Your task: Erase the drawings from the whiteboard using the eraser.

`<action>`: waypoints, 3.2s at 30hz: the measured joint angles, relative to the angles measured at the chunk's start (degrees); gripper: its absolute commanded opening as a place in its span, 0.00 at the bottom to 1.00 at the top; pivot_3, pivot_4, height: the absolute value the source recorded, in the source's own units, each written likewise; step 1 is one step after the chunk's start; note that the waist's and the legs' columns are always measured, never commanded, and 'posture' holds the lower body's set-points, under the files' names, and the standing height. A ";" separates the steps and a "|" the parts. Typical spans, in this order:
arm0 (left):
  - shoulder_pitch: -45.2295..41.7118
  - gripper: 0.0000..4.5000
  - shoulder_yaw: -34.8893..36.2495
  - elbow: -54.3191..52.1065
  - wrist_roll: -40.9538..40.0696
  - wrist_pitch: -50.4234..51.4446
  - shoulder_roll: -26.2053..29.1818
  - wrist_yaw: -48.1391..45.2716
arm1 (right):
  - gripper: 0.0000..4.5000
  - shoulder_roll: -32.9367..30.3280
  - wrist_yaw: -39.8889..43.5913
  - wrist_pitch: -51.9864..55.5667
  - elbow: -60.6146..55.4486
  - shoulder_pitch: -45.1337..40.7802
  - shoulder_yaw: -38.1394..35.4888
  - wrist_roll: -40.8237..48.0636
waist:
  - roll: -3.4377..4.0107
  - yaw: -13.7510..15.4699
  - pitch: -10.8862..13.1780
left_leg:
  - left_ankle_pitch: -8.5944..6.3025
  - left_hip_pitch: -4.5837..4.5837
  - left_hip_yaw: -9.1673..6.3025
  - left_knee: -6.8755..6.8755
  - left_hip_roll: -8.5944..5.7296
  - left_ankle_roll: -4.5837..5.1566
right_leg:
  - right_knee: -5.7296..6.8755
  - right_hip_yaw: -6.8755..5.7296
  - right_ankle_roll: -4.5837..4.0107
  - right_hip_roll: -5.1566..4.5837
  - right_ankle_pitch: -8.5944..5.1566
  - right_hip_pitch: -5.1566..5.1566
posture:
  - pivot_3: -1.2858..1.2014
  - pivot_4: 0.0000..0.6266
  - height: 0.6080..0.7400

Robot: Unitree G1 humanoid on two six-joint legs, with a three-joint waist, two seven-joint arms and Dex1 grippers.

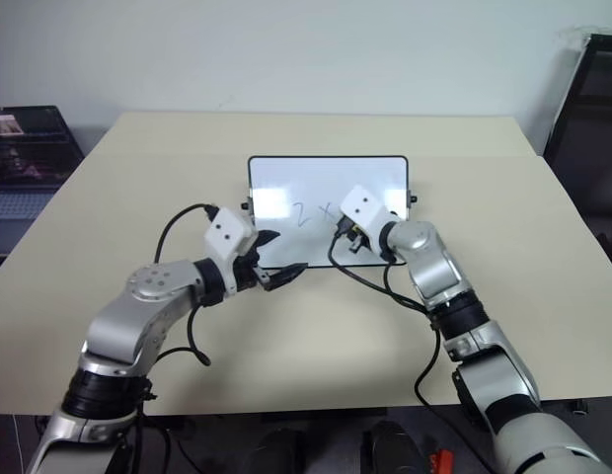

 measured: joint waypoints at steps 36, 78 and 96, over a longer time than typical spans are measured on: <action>8.70 1.00 12.76 -1.07 -3.14 -2.41 -6.99 11.38 | 0.25 3.67 -8.13 5.56 -36.41 27.26 -9.25 13.04 | -0.02 0.27 0.00 | -0.01 -0.11 -0.01 -0.06 0.00 -0.01 | -0.11 -0.01 0.01 0.00 -0.01 -0.07 | 0.52 0.24 1.00; -1.67 1.00 3.52 12.78 4.15 -8.41 -4.33 3.86 | 0.25 2.26 -8.69 -21.37 16.32 -8.66 4.75 -9.80 | -0.02 0.05 0.00 | 0.03 -0.02 -0.03 0.04 0.00 -0.03 | 0.16 -0.05 -0.03 -0.03 0.04 -0.09 | 0.52 0.24 1.00; -1.63 1.00 3.43 10.62 4.14 -6.12 -4.68 3.95 | 0.25 4.31 -7.47 -24.15 19.94 -9.86 3.40 -10.02 | -0.02 0.02 0.01 | 0.02 -0.06 0.01 0.00 0.02 -0.02 | 0.04 -0.03 -0.03 -0.03 0.04 -0.09 | 0.52 0.24 1.00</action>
